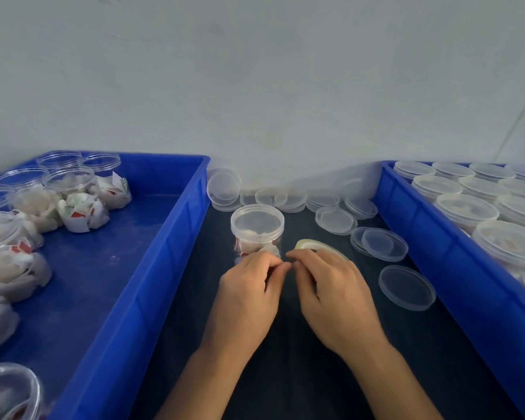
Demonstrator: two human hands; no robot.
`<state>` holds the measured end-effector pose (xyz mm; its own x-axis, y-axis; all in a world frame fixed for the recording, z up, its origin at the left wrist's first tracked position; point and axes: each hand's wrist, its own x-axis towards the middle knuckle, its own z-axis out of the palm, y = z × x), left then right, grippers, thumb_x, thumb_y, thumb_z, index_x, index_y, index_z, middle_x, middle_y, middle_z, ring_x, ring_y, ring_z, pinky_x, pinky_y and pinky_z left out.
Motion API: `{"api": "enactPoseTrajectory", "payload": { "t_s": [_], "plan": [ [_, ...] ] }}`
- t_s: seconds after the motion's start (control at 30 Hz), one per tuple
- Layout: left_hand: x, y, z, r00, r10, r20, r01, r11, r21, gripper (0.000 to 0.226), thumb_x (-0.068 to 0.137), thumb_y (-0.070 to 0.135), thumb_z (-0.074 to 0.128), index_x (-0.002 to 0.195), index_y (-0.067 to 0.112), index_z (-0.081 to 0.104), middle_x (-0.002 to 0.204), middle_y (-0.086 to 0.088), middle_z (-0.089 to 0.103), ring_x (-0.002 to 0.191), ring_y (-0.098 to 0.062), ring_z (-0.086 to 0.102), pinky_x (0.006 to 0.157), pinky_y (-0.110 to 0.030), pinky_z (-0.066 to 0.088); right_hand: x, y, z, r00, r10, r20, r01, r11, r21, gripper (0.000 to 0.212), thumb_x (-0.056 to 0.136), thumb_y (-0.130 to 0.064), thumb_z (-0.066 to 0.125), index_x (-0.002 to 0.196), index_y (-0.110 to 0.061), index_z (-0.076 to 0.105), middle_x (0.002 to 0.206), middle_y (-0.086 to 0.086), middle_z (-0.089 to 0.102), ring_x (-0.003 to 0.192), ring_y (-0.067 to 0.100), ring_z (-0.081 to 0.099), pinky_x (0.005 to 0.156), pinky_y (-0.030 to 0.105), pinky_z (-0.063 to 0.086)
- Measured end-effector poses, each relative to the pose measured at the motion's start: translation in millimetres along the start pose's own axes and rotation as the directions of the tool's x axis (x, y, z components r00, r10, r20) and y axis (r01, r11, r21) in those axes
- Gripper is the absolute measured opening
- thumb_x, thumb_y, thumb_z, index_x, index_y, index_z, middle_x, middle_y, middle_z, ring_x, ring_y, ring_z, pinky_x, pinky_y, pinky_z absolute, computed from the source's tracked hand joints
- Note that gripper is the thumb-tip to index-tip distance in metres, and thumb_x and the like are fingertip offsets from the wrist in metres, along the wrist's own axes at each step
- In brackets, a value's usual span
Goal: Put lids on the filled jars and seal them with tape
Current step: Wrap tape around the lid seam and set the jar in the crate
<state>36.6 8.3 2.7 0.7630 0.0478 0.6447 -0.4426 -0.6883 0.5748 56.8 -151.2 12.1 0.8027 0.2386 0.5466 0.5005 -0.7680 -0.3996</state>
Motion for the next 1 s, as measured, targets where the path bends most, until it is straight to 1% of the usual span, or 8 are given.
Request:
{"api": "enactPoseTrajectory", "payload": {
  "t_s": [0.2, 0.37, 0.53, 0.7, 0.8, 0.9, 0.97, 1.0],
  "plan": [
    [3.1, 5.6, -2.0, 0.994, -0.023, -0.106, 0.022, 1.0, -0.009, 0.012, 0.098, 0.023, 0.075, 0.103, 0.012, 0.075, 0.094, 0.005, 0.073, 0.084, -0.009, 0.071, 0.075, -0.026, 0.06, 12.5, -16.1, 5.8, 0.995, 0.028, -0.1, -0.036, 0.997, -0.074, 0.037, 0.106, -0.029, 0.05, 0.139, -0.02, 0.064, 0.105, -0.005, 0.071, 0.098, 0.019, 0.065, 0.093, 0.04, 0.05],
    [7.1, 3.7, -4.2, 0.982, -0.051, -0.181, 0.045, 0.998, -0.04, 0.024, 0.099, 0.035, 0.068, 0.101, 0.013, 0.076, 0.092, 0.007, 0.073, 0.082, -0.007, 0.071, 0.072, -0.023, 0.059, 23.5, -27.1, 8.4, 0.991, 0.045, -0.124, -0.062, 0.988, -0.144, 0.04, 0.108, -0.034, 0.045, 0.143, -0.017, 0.057, 0.117, 0.0, 0.074, 0.109, 0.022, 0.067, 0.097, 0.041, 0.049],
    [11.0, -0.2, -3.5, 0.959, -0.135, -0.25, 0.107, 0.987, -0.122, 0.011, 0.096, 0.028, 0.073, 0.096, 0.017, 0.075, 0.085, 0.015, 0.071, 0.081, -0.003, 0.071, 0.071, -0.016, 0.056, 27.3, -32.2, 11.1, 0.991, -0.028, -0.134, -0.003, 0.973, -0.232, 0.035, 0.107, -0.026, 0.053, 0.14, -0.015, 0.055, 0.106, 0.0, 0.074, 0.094, 0.025, 0.068, 0.083, 0.043, 0.053],
    [11.5, -3.4, -0.5, 0.946, -0.146, -0.291, 0.119, 0.987, -0.107, 0.006, 0.093, 0.019, 0.079, 0.092, 0.014, 0.076, 0.087, 0.01, 0.069, 0.08, -0.006, 0.068, 0.07, -0.016, 0.053, 30.0, -34.2, 9.9, 0.996, -0.024, -0.085, -0.002, 0.956, -0.294, 0.039, 0.103, -0.023, 0.056, 0.142, -0.02, 0.051, 0.098, -0.003, 0.072, 0.091, 0.024, 0.068, 0.084, 0.043, 0.052],
    [12.3, -6.8, 2.9, 0.926, -0.17, -0.337, 0.151, 0.985, -0.084, 0.01, 0.089, 0.018, 0.083, 0.09, 0.011, 0.076, 0.096, 0.004, 0.062, 0.086, -0.014, 0.064, 0.07, -0.016, 0.05, 31.7, -34.8, 8.8, 0.998, -0.03, -0.064, 0.008, 0.947, -0.321, 0.051, 0.095, -0.021, 0.061, 0.145, -0.021, 0.052, 0.089, -0.003, 0.07, 0.086, 0.025, 0.066, 0.082, 0.042, 0.05],
    [12.9, -6.5, 5.4, 0.914, -0.173, -0.368, 0.17, 0.985, -0.041, 0.015, 0.088, 0.026, 0.081, 0.09, 0.011, 0.078, 0.11, 0.0, 0.057, 0.101, -0.02, 0.057, 0.078, -0.014, 0.046, 31.9, -34.8, 9.3, 0.996, -0.045, -0.071, 0.017, 0.936, -0.35, 0.049, 0.091, -0.018, 0.066, 0.139, -0.021, 0.06, 0.085, 0.0, 0.069, 0.08, 0.028, 0.065, 0.076, 0.043, 0.05],
    [13.3, -5.9, 7.3, 0.9, -0.164, -0.403, 0.155, 0.986, -0.053, 0.01, 0.087, 0.019, 0.086, 0.089, 0.012, 0.079, 0.122, -0.003, 0.055, 0.113, -0.014, 0.053, 0.086, -0.006, 0.042, 32.5, -34.5, 10.6, 0.994, -0.052, -0.095, 0.014, 0.932, -0.361, 0.044, 0.09, -0.017, 0.068, 0.133, -0.02, 0.065, 0.083, 0.001, 0.069, 0.077, 0.028, 0.065, 0.074, 0.043, 0.049],
    [13.5, -5.4, 8.3, 0.894, -0.159, -0.42, 0.143, 0.987, -0.069, 0.01, 0.086, 0.013, 0.088, 0.089, 0.011, 0.078, 0.129, -0.007, 0.055, 0.118, -0.006, 0.052, 0.089, -0.002, 0.04, 32.9, -34.4, 11.3, 0.993, -0.055, -0.106, 0.013, 0.931, -0.365, 0.043, 0.089, -0.016, 0.068, 0.132, -0.02, 0.066, 0.082, 0.001, 0.069, 0.076, 0.028, 0.065, 0.074, 0.042, 0.049]
  ]
}}
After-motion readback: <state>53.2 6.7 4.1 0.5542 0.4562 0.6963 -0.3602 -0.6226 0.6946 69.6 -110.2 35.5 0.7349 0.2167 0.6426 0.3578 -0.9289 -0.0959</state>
